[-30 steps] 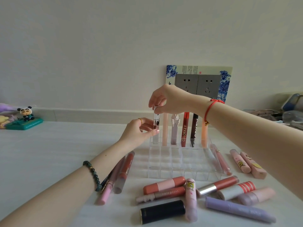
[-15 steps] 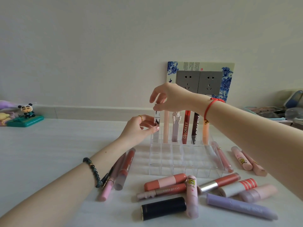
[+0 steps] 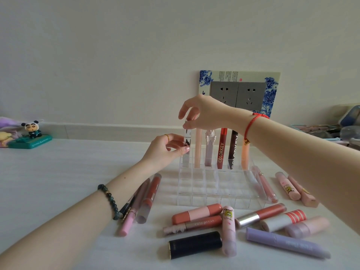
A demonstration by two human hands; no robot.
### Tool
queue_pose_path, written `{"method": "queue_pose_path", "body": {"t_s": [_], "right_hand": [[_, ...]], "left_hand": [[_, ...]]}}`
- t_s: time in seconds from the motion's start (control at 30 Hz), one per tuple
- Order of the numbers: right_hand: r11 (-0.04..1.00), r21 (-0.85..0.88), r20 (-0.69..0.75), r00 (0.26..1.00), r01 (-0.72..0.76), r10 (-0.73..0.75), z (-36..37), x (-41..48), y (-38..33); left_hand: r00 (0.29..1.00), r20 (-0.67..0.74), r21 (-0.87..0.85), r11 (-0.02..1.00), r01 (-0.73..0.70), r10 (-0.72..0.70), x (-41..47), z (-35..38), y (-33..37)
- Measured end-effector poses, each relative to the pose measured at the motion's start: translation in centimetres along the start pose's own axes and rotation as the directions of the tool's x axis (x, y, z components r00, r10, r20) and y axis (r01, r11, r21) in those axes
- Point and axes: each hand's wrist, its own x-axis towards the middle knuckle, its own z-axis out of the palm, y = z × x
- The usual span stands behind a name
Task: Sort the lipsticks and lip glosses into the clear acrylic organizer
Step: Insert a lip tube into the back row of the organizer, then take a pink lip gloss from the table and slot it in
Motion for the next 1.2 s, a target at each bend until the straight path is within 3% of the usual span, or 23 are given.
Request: {"method": "queue_pose_path", "body": {"t_s": [0.5,0.73,1.03,1.2], "right_hand": [[1.0,-0.019,-0.007,1.0,0.025,-0.025,-0.2,-0.3,-0.1],[0.995,-0.049,-0.088,0.992,0.083,-0.087,-1.6,-1.0,-0.7],[0.975,-0.016,-0.25,0.943,0.221,-0.218,-3.0,-4.5,-3.9],[0.952,0.0,-0.162,0.939,0.306,-0.302,1.7,-7.9,-5.4]], "left_hand": [[1.0,0.008,-0.045,0.999,0.001,-0.001,-0.1,-0.6,-0.2],[1.0,-0.01,-0.1,0.995,-0.006,0.005,-0.9,-2.9,-0.6],[0.999,-0.053,-0.019,1.0,-0.008,0.007,-3.3,-7.3,-1.1],[0.998,-0.01,0.039,0.997,0.07,-0.07,-5.9,-7.7,-2.6]]}}
